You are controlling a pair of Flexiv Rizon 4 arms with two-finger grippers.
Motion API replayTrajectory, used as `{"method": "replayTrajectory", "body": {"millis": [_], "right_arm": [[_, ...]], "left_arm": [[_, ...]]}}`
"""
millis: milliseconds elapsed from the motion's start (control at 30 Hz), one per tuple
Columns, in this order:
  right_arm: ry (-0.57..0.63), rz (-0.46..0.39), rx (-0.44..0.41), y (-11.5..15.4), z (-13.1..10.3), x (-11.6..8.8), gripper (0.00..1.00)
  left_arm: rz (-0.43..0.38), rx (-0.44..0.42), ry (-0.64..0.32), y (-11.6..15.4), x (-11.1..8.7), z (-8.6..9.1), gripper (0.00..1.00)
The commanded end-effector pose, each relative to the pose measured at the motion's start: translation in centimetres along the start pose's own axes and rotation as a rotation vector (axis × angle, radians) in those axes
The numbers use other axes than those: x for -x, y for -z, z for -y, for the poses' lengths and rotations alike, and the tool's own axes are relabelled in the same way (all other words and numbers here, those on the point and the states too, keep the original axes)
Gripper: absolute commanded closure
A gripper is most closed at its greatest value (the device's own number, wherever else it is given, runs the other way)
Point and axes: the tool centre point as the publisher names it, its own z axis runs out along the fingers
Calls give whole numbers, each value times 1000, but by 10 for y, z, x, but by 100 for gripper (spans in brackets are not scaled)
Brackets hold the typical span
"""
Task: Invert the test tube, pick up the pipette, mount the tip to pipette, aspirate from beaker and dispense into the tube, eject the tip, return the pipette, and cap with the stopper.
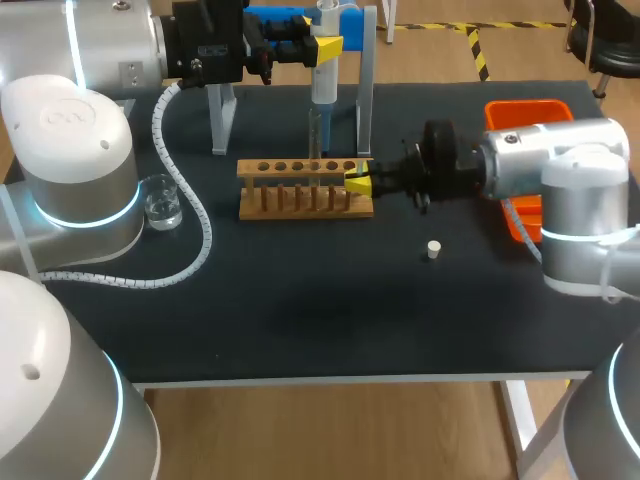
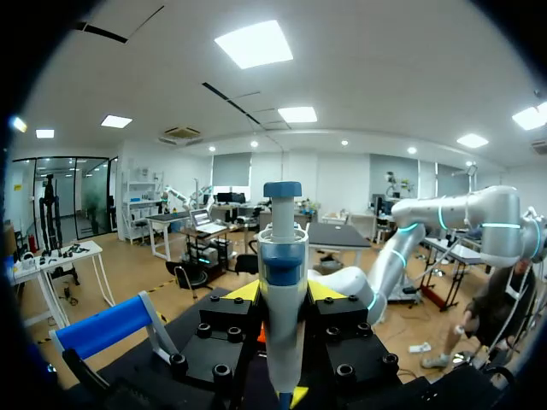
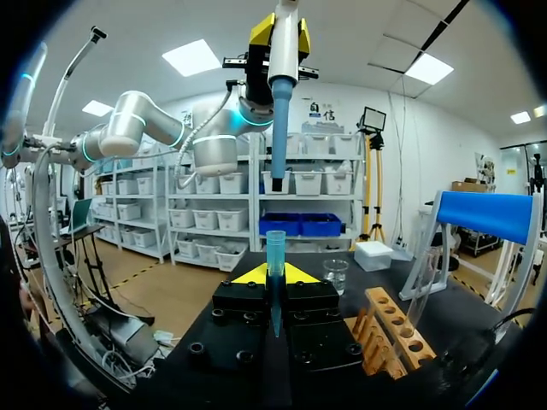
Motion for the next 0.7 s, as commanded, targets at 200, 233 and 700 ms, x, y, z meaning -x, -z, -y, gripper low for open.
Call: {"method": "replayTrajectory", "body": {"millis": [200,233,700], "right_arm": [[2,-11,6,-22,3,7,100],[2,-12,6,-23,3,7,100],[0,-29,-1,-39,1,6,100]], "left_arm": [[-1,1,1,1,0,1,100],[-1,1,1,1,0,1,100],[-1,1,1,1,0,1,100]]}}
